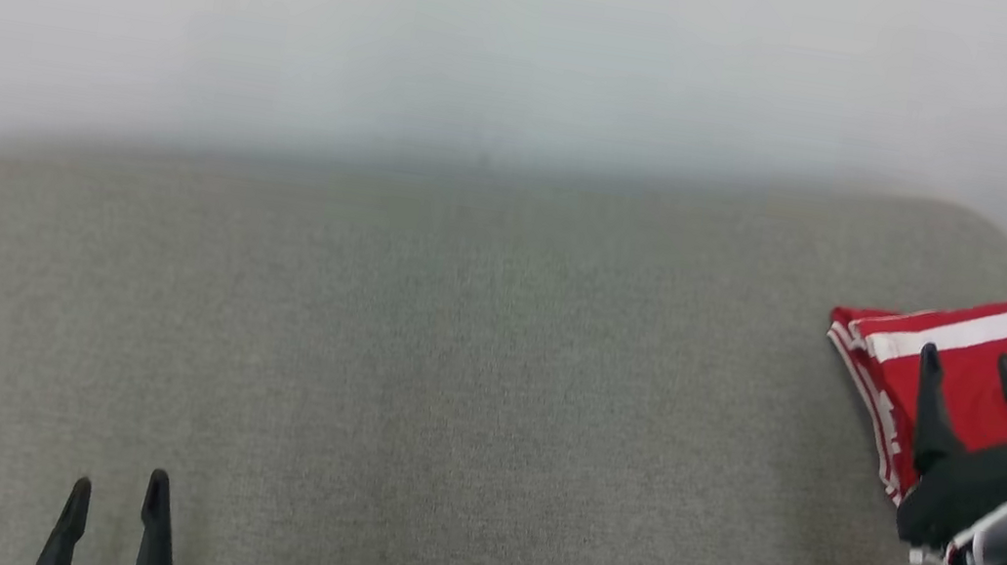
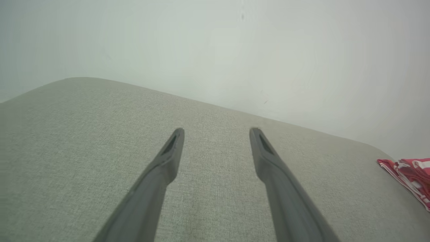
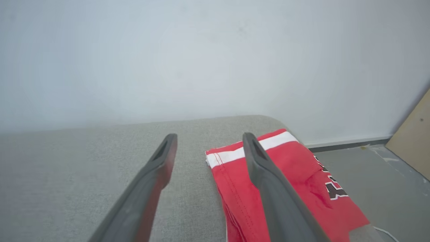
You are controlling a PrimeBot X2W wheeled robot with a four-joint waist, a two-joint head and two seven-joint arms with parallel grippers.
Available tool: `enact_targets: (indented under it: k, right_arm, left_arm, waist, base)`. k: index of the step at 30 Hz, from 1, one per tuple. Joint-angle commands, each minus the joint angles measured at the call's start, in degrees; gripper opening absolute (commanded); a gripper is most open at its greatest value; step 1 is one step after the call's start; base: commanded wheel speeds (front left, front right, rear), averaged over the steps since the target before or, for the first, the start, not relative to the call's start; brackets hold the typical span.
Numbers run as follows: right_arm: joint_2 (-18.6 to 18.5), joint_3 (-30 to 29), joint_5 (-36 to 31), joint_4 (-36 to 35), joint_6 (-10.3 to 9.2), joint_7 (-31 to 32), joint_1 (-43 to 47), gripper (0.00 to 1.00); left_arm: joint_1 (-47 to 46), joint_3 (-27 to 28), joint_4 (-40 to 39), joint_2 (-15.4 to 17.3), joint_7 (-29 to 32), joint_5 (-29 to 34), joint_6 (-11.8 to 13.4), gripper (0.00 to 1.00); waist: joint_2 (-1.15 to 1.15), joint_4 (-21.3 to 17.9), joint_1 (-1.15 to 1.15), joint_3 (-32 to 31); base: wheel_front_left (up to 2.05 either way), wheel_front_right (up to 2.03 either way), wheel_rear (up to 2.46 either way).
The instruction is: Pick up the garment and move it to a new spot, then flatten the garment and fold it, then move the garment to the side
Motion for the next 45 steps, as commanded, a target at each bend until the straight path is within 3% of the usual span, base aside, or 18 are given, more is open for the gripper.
enact_targets:
  k: [1, 7, 12, 24, 45]
  right_arm:
    - [0.26, 0.46, 2.32, -2.89, -0.13, -0.49, 3.29, 1.00]
    - [3.02, 0.34, 6.92, -14.60, -0.13, 0.04, 14.44, 1.00]
    - [6.45, 0.11, 8.37, -19.22, -0.13, 0.96, 20.53, 1.00]
    - [10.08, 2.04, 5.00, -19.93, -0.13, 2.44, 27.68, 1.00]
    - [11.14, 2.03, 4.69, -21.22, -0.13, 2.99, 28.45, 1.00]
  left_arm:
    - [1.19, 0.69, 0.77, -0.50, -0.32, -0.50, 0.02, 1.00]
    - [1.89, 1.63, 4.08, -0.85, -0.43, -0.50, -1.59, 1.00]
    - [1.93, 1.34, 7.14, -0.38, -0.43, 0.93, -4.08, 1.00]
    - [3.15, 2.74, 11.44, -0.96, -0.46, 3.85, -5.80, 1.00]
    - [2.79, 4.93, 12.19, -2.53, -0.47, 5.68, -7.39, 1.00]
  waist:
    - [0.01, 0.62, 0.02, -4.40]
    - [0.01, 1.55, 0.02, -6.63]
    - [0.01, 1.43, 0.02, -7.37]
    - [0.01, 0.29, 0.02, -7.95]
    - [0.01, 0.29, 0.02, -7.19]
  base:
    - [0.00, 0.00, 0.00]
    - [0.00, 0.00, 0.00]
    - [0.00, 0.00, 0.00]
    - [0.00, 0.00, 0.00]
    - [0.00, 0.00, 0.00]
